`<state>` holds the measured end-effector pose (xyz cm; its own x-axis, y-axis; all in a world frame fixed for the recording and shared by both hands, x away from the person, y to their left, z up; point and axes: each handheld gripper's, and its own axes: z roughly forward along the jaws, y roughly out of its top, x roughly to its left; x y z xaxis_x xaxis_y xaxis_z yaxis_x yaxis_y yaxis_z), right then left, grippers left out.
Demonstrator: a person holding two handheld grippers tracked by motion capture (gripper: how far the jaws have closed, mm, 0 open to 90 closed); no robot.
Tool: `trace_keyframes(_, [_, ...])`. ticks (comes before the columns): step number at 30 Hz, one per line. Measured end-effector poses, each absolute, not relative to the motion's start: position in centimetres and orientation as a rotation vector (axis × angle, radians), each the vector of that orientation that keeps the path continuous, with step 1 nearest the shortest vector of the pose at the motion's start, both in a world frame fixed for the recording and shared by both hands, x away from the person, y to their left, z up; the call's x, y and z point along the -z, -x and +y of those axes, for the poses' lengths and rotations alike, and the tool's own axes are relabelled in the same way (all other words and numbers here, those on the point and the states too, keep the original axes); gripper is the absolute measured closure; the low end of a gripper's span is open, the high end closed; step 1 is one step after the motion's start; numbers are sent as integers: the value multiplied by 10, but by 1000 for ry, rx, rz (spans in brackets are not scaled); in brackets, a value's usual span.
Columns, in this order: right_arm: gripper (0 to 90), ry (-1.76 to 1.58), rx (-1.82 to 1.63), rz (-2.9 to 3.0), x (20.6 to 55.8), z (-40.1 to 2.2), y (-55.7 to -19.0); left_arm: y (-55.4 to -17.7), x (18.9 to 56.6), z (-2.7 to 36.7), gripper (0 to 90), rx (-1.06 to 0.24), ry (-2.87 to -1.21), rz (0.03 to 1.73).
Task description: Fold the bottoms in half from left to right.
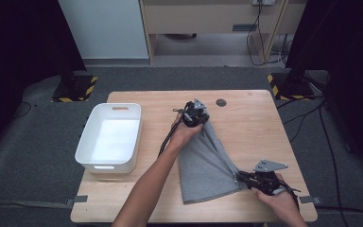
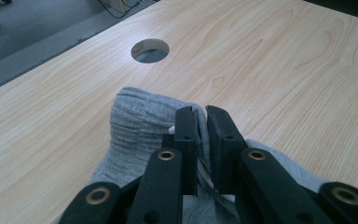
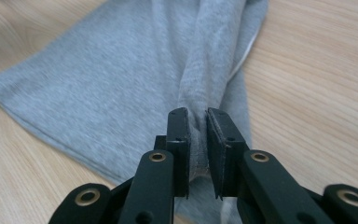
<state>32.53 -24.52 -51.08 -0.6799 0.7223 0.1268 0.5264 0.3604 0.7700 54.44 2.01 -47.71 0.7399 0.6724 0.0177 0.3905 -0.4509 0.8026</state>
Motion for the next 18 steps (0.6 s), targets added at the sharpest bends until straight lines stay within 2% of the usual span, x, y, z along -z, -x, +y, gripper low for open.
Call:
trace_keyframes(8, [797,-1127,-1200,2381,509,-252,-319,-541,475,16,762,-437,-2079,784])
trace_keyframes(11, [801,-1124,-1195,2375,507,-254,-319,-541,473,16,679,-447,-2047,788])
trace_keyframes(18, [786,-1143,-1219,2325,498,-265,-317,-534,463,18,584,-447,-1987,763])
